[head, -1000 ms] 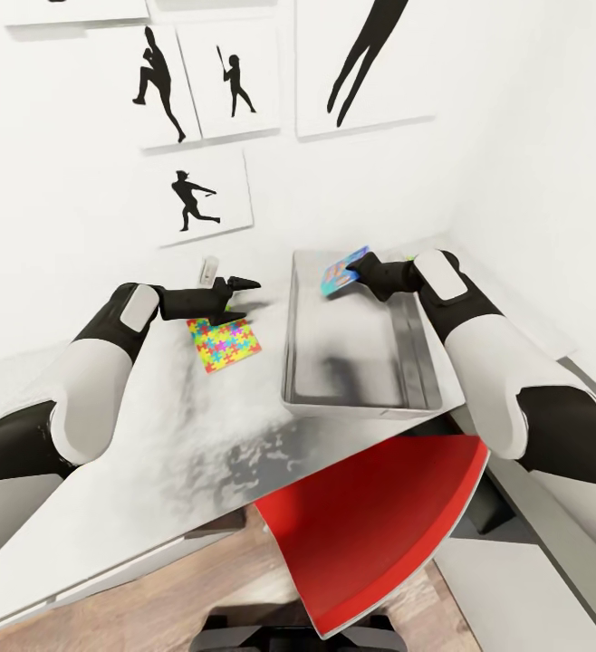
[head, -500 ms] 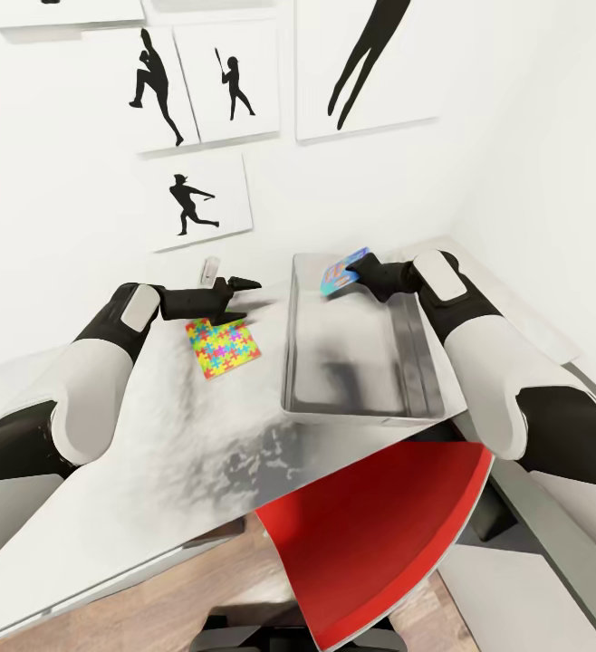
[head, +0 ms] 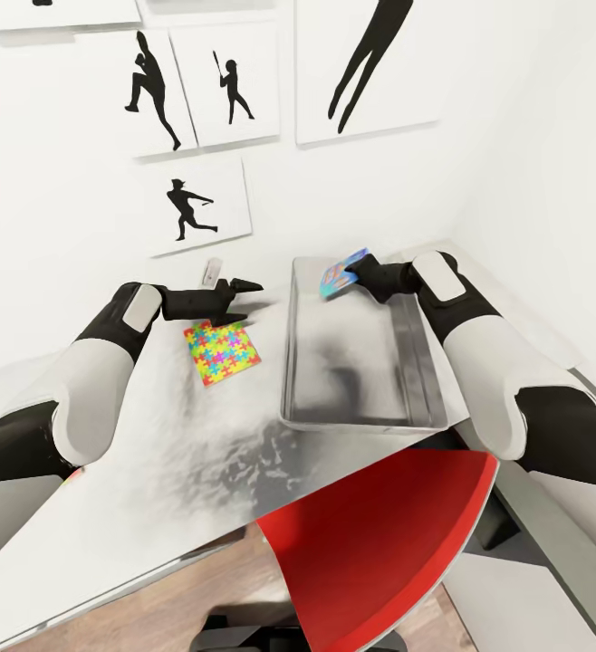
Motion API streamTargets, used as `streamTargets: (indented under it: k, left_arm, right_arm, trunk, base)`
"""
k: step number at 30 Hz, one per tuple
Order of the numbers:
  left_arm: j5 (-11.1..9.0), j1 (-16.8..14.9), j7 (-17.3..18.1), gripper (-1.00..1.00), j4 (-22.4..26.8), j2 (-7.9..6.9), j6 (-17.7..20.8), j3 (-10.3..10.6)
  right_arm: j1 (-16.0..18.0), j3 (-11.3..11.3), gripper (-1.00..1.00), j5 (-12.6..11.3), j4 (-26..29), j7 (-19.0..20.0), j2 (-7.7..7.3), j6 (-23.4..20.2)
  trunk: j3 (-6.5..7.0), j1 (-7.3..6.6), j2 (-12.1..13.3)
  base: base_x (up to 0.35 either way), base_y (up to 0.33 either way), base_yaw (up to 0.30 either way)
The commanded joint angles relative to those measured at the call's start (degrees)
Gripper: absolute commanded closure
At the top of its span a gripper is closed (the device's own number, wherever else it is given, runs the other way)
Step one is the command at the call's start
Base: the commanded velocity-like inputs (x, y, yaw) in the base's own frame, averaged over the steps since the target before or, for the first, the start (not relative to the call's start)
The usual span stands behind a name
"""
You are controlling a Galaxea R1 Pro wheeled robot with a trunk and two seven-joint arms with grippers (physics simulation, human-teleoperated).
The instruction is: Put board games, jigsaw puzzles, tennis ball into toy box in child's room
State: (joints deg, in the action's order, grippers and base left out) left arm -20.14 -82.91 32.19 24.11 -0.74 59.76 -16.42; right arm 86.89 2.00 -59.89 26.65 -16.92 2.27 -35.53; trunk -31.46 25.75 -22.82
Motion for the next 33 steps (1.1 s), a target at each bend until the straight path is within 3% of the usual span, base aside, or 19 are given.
streamTargets:
  k: [1, 7, 33]
  left_arm:
    - [0.5, -0.1, 0.4, -1.0, 0.0, 0.03, 0.2, -0.4]
    - [0.5, -0.1, 0.4, -1.0, 0.0, 0.03, 0.2, -0.4]
    - [0.5, -0.1, 0.4, -1.0, 0.0, 0.03, 0.2, -0.4]
  right_arm:
    - [0.0, 0.2, 1.0, -0.7, -0.3, -0.6, -0.01, 0.0]
    - [0.1, 0.0, 1.0, -0.7, -4.5, -0.6, 0.01, 0.0]
    - [0.0, -0.1, 1.0, -0.7, -4.9, -0.6, 0.01, 0.0]
  trunk:
    - [-0.08, 0.03, -0.1]
    - [-0.08, 0.03, -0.1]
    - [-0.08, 0.03, -0.1]
  base:
    - [0.001, 0.0, 0.0]
    - [0.0, 0.0, 0.0]
    - [0.023, 0.0, 0.0]
